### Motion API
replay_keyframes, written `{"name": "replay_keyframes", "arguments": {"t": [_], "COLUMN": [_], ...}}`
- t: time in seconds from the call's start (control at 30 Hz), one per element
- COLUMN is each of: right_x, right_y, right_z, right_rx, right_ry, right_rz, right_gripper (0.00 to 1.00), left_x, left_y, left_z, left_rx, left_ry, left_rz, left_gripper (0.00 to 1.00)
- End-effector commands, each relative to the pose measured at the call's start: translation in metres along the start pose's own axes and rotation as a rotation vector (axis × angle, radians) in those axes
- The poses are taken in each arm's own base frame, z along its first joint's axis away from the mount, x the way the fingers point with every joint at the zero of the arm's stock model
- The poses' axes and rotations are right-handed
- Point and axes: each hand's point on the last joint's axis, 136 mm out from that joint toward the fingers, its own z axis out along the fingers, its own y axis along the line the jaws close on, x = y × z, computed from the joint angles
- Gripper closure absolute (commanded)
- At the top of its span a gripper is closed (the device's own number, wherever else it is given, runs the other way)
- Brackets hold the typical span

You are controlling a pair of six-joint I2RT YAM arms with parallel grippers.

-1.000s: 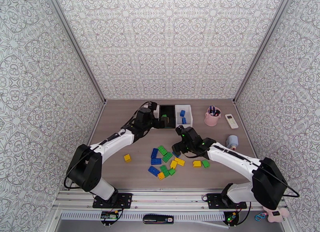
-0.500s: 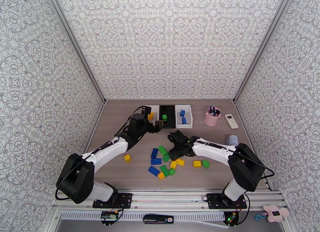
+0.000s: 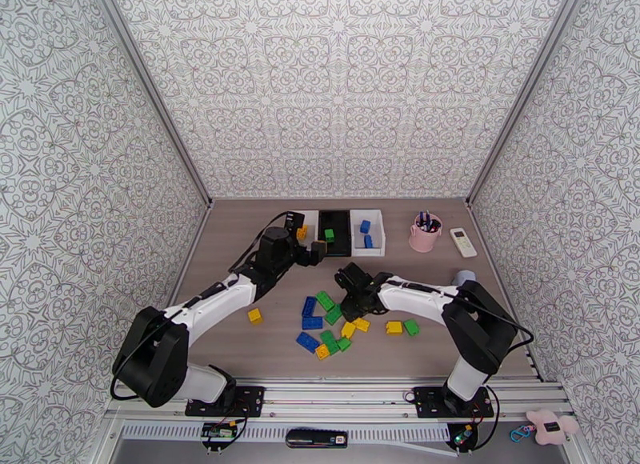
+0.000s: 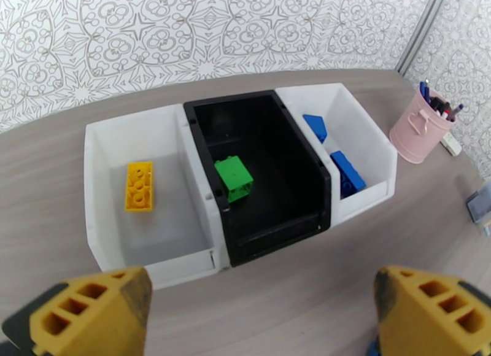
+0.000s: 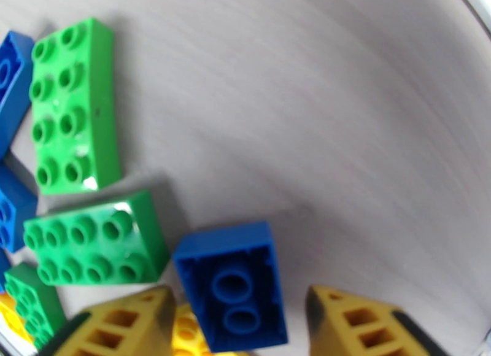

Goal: Sort the legos into containers by color

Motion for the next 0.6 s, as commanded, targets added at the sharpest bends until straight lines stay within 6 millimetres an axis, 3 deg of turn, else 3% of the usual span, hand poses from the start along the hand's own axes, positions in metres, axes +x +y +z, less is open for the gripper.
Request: {"name": "replay_keyframes", "arguments": {"t": [0.0,0.2,0.43,0.57], "right_x": [-0.009,-0.008,-0.020,-0.030], "right_y": [0.002,-0.002,-0.006,-0.014], "right_z": [-0.001,-0.005,-0.021,-0.035], "right_rx": [0.000,0.019,0.019,0.032], "right_ry": [-0.027,-0.048,-0.132,-0.205], "right_rz": [0.012,0.050,0.123,0.168], "right_gripper": [0.51,0.68,0.71,0.72], "left_x": [-0.008,-0.011,-0.011,-0.012], "left_y": [0.000,-0.001,-0.010,-0.030], "left_z": [0.000,-0.007,-0.013,-0.022], "left_rx": [-0.012,-0.011,0.040,0.148], "left_ry": [-0.028,-0.056,-0.072,-0.085], "left_rz": [0.034,0.030,0.063,0.152], "left_gripper": [0.00,0.00,0.00,0.00]}}
